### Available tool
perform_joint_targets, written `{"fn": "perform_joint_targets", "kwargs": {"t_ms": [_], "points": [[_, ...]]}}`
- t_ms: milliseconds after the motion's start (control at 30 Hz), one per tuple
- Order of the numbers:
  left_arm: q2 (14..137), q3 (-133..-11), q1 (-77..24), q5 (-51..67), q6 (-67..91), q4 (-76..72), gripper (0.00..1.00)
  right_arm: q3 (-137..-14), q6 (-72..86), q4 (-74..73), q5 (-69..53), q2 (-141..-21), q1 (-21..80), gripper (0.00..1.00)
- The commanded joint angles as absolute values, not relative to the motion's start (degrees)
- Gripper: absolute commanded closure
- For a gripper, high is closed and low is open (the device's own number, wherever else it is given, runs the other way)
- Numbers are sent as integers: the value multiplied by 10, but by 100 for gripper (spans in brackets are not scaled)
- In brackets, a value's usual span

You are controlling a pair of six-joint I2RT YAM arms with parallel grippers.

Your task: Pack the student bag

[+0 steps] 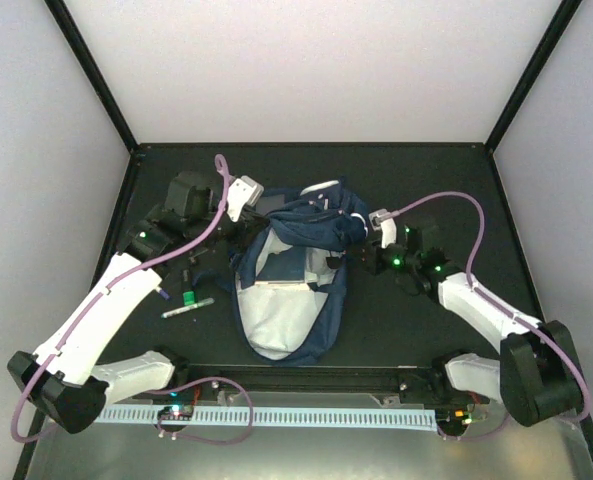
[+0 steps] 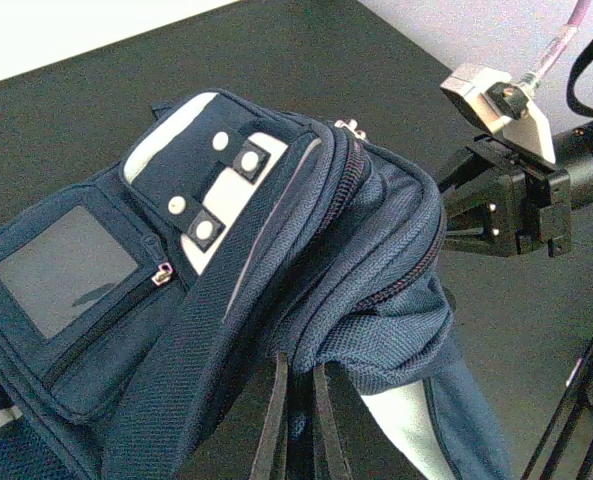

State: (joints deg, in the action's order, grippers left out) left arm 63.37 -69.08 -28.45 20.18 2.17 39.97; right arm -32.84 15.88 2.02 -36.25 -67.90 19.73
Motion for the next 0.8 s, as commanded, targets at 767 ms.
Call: {"fn": "perform_joint_targets", "kwargs": {"t_ms": [767], "points": [[661, -722, -224, 182, 11, 381, 98, -364, 77, 0, -445, -751, 201, 67]]}}
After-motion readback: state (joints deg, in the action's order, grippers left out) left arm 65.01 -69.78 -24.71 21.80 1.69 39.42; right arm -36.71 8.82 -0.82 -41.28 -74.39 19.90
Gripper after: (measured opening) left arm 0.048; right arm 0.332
